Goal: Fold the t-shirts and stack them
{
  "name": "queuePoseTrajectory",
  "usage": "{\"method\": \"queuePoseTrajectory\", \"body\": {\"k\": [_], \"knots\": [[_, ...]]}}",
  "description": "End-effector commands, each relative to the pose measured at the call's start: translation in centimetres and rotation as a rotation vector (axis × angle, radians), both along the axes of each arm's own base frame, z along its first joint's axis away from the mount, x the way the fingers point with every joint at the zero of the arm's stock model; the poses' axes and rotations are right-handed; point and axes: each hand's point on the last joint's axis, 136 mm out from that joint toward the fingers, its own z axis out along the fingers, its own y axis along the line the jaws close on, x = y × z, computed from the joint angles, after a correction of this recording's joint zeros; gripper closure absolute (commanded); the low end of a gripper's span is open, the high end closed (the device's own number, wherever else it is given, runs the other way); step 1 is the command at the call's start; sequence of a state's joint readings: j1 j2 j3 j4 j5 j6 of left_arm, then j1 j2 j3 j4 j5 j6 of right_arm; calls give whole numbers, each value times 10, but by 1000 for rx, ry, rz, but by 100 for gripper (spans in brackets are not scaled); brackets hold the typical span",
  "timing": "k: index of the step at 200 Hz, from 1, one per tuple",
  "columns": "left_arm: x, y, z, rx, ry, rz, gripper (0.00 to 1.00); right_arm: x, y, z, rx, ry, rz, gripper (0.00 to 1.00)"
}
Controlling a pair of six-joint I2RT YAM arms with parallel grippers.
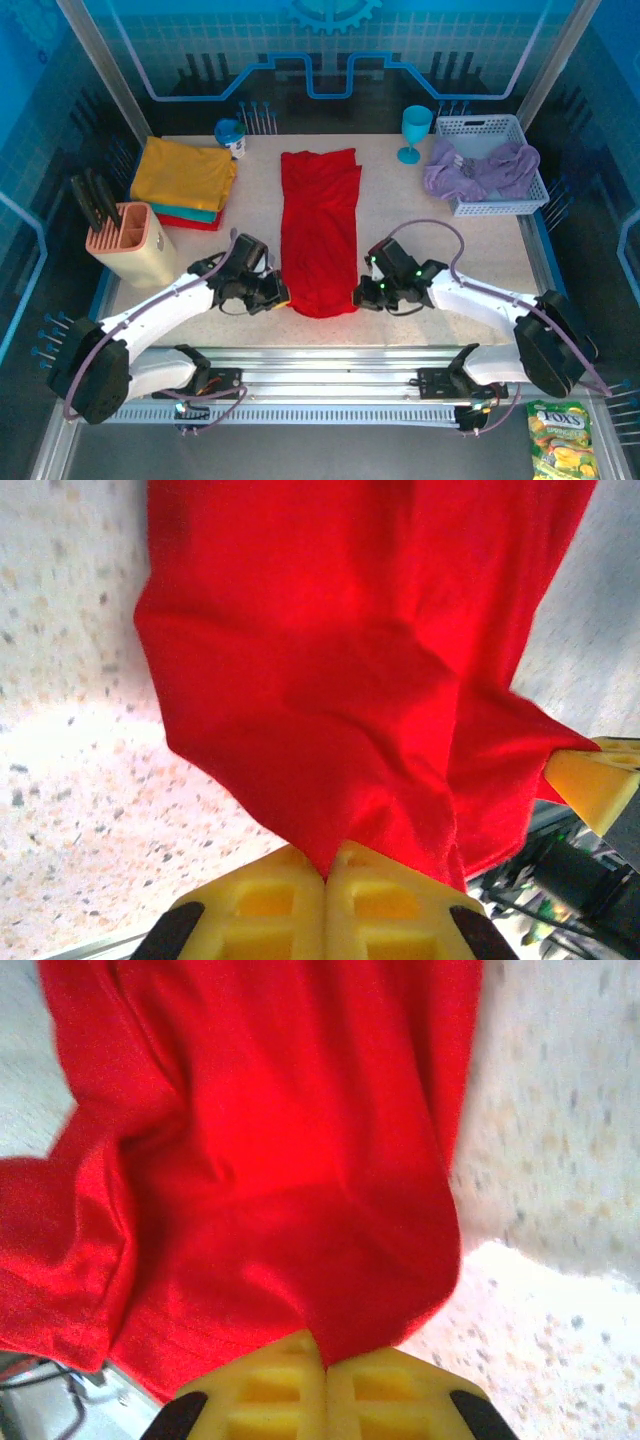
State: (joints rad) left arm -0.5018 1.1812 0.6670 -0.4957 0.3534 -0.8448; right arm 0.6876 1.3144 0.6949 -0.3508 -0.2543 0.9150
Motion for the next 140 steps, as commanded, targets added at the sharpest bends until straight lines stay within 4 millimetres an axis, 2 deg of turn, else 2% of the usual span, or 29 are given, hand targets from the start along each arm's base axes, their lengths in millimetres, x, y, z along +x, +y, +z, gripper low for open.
{"method": "queuePoseTrajectory", "body": {"k": [1, 19, 24, 46, 72, 108, 140], "knots": [[16, -2, 13, 9, -16, -40, 100, 25, 6, 17, 32, -22, 15, 100], [36, -3, 18, 25, -23, -49, 100, 43, 10, 22, 34, -20, 25, 100], [41, -2, 18, 27, -22, -46, 100, 52, 13, 30, 40, -34, 27, 100], [68, 2, 24, 24, -45, -29, 100, 75, 14, 33, 26, -44, 25, 100], [100, 8, 28, 23, -59, 2, 100, 100, 7, 31, 21, -39, -1, 100], [140, 8, 29, 42, -75, 3, 100, 136, 2, 31, 29, -48, -22, 100], [170, 8, 22, 67, -52, 4, 100, 164, -4, 28, 29, -48, -42, 100]]}}
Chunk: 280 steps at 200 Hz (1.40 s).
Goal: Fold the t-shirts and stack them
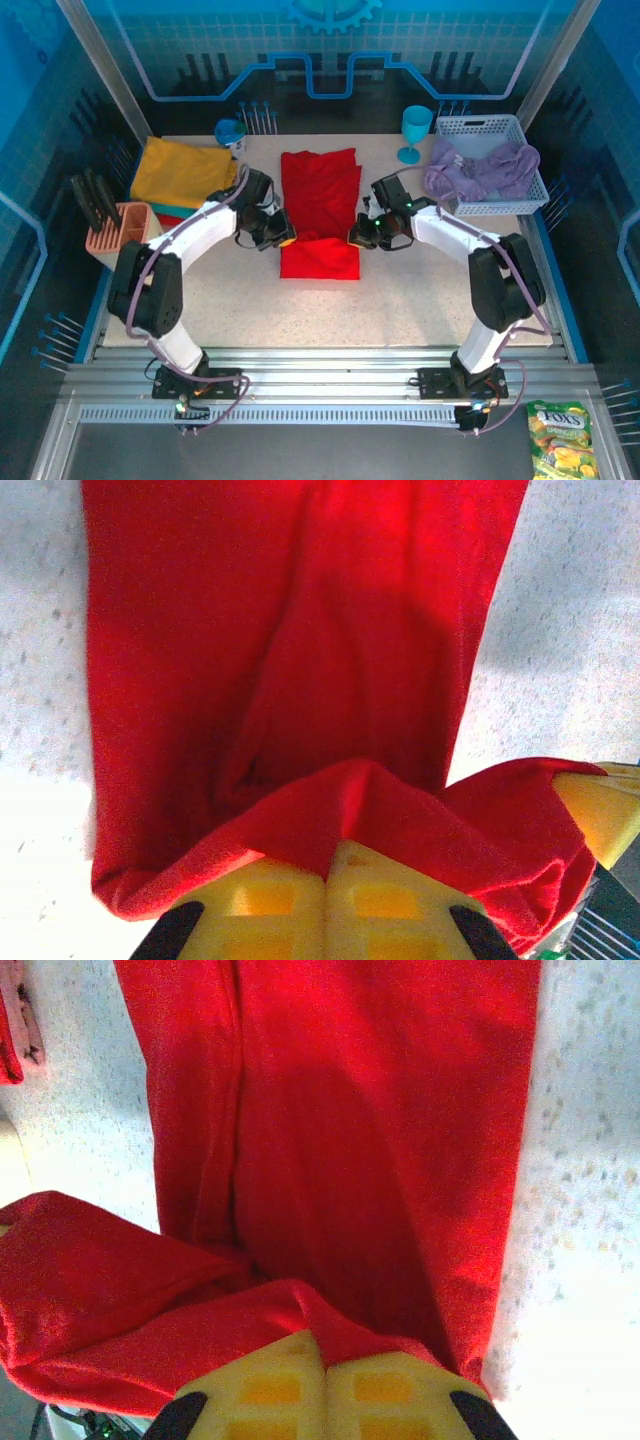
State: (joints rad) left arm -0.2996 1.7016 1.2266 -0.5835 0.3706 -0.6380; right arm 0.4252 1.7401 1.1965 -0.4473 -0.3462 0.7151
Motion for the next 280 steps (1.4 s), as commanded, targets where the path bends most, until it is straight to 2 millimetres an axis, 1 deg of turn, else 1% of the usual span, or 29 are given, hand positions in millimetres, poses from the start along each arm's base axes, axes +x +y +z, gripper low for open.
{"method": "queuePoseTrajectory", "body": {"k": [1, 29, 58, 80, 102, 159, 202, 244, 247, 251, 254, 256, 264, 269, 278, 280], "knots": [[17, 4, -2, 23, 12, -20, 100, 15, -4, 1, 6, 6, 15, 100], [36, 11, -4, 59, 17, -5, 100, 36, -6, -4, 18, 18, 9, 100], [49, 18, -8, 61, 26, 29, 100, 56, -6, -10, 23, 25, 5, 100], [58, 24, -10, 72, 26, 47, 100, 67, -7, -19, 12, 49, 6, 100], [68, 27, -12, 68, 29, 71, 100, 76, -3, -24, 22, 53, 7, 100], [91, 22, -21, 39, 24, 78, 100, 94, -4, -30, 31, 58, -21, 100], [100, 31, -33, 42, 42, 102, 100, 104, -3, -36, 33, 69, -30, 100], [114, 36, -35, 33, 25, 125, 100, 115, -5, -42, 27, 69, -49, 100], [115, 36, -35, 31, 24, 125, 98, 117, -5, -41, 28, 67, -50, 100], [116, 35, -35, 28, 21, 123, 91, 118, -6, -42, 25, 65, -54, 100], [118, 35, -34, 27, 16, 123, 85, 119, -6, -42, 25, 65, -56, 98], [119, 35, -35, 28, 16, 122, 81, 119, -6, -43, 22, 65, -56, 95], [122, 34, -34, 25, 9, 117, 77, 122, -7, -42, 20, 59, -59, 79], [124, 33, -31, 15, -1, 110, 74, 123, -7, -42, 20, 58, -60, 74], [126, 32, -26, 13, -18, 99, 66, 124, -7, -39, 29, 47, -58, 65], [127, 33, -24, 14, -24, 97, 64, 125, -7, -37, 32, 44, -58, 62]]}}
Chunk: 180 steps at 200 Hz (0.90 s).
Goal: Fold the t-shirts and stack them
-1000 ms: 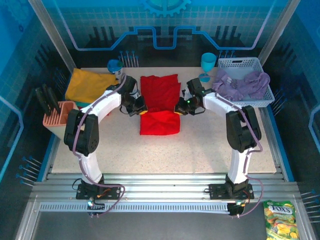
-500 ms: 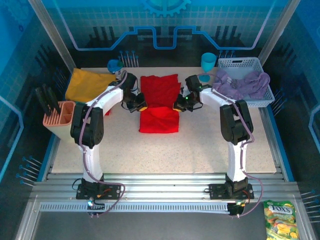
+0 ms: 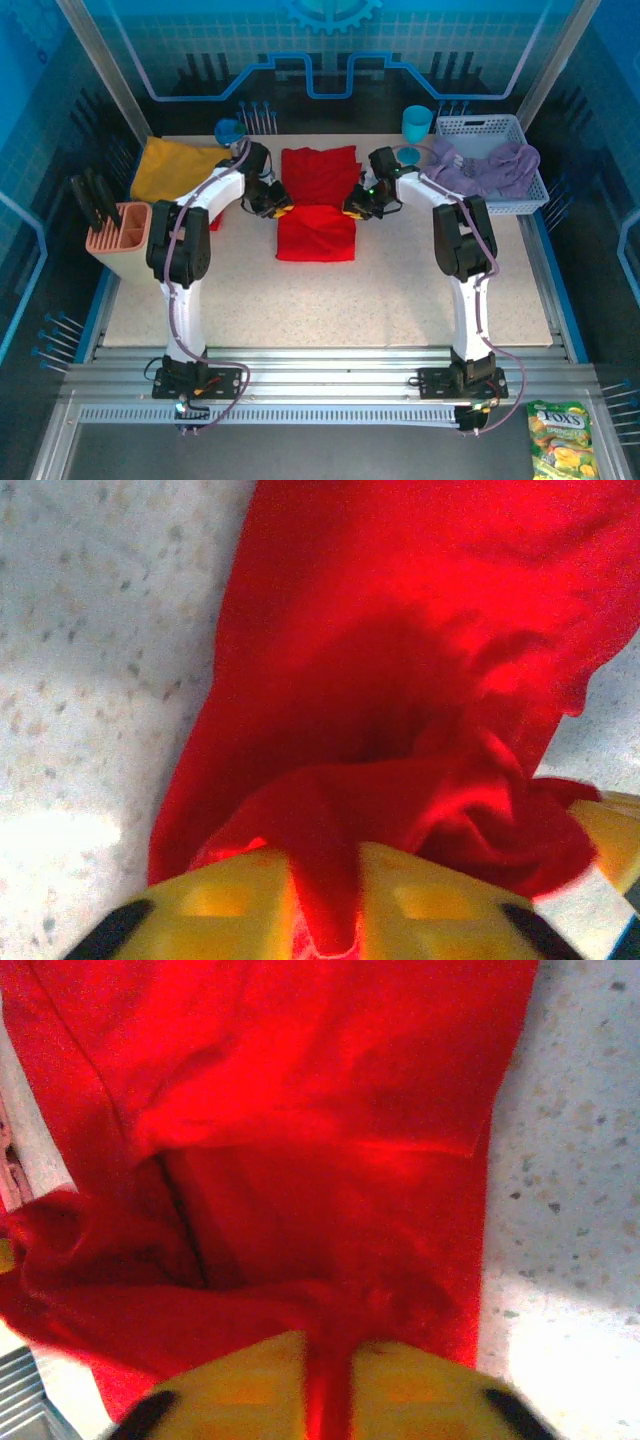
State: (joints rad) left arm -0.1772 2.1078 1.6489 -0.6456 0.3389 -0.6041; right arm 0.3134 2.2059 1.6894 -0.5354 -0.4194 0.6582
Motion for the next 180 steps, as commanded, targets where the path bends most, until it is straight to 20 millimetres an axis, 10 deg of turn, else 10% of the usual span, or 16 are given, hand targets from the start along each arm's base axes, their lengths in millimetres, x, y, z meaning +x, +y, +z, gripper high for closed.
{"method": "queuePoseTrajectory", "body": {"k": [1, 37, 71, 126, 180], "knots": [[15, 0, 14, -30, -49, -12, 63, 10, -8, 5, 5, -6, -24, 60], [17, 7, 67, -31, -193, -49, 44, 12, -6, 52, 49, -152, 0, 20], [-9, -7, 99, -156, -257, -94, 41, -10, 8, 90, 119, -220, 67, 6], [-38, -29, 77, -302, -208, -92, 42, -65, 51, 102, 305, -187, 140, 3], [-44, -49, 18, -299, -106, -89, 45, -89, 65, 40, 287, -104, 121, 3]]}}
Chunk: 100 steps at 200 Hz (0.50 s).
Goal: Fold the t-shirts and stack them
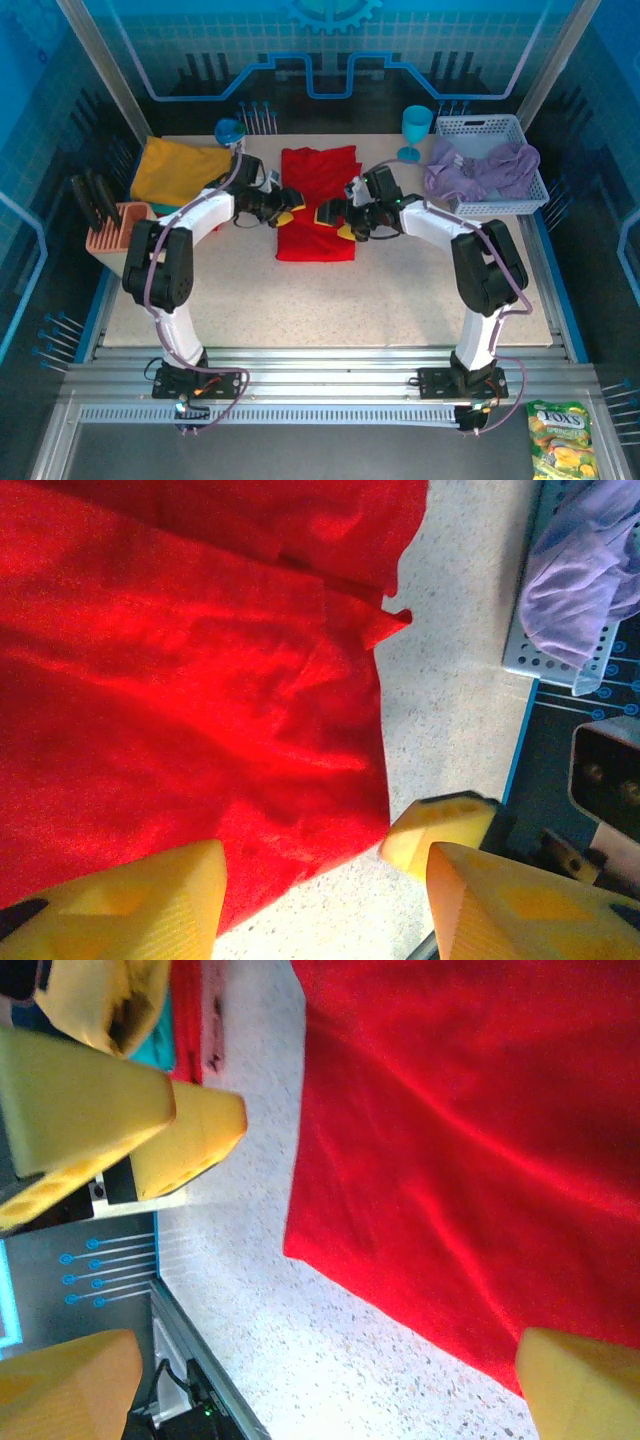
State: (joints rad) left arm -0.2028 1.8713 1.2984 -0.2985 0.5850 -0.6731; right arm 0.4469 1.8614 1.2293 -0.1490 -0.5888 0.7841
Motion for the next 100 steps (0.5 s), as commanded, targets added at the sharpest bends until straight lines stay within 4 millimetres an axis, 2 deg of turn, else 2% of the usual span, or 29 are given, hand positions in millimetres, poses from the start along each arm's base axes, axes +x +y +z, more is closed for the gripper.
{"method": "queuePoseTrajectory", "body": {"k": [1, 33, 58, 77, 100], "knots": [[-3, -7, -24, -18, 44, -4, 45, 2, 5, -20, 27, 13, -14, 3], [-9, 7, -56, 37, 97, 9, 46, -4, -6, -57, -16, 61, -27, 3], [-12, 18, -68, 65, 118, 16, 46, -5, -16, -71, -57, 78, -31, 3], [-10, 24, -60, 76, 109, 9, 47, -4, -20, -64, -51, 72, -38, 3], [-7, 25, -25, 73, 41, -11, 46, 0, -21, -31, -59, -2, -19, 2]]}}
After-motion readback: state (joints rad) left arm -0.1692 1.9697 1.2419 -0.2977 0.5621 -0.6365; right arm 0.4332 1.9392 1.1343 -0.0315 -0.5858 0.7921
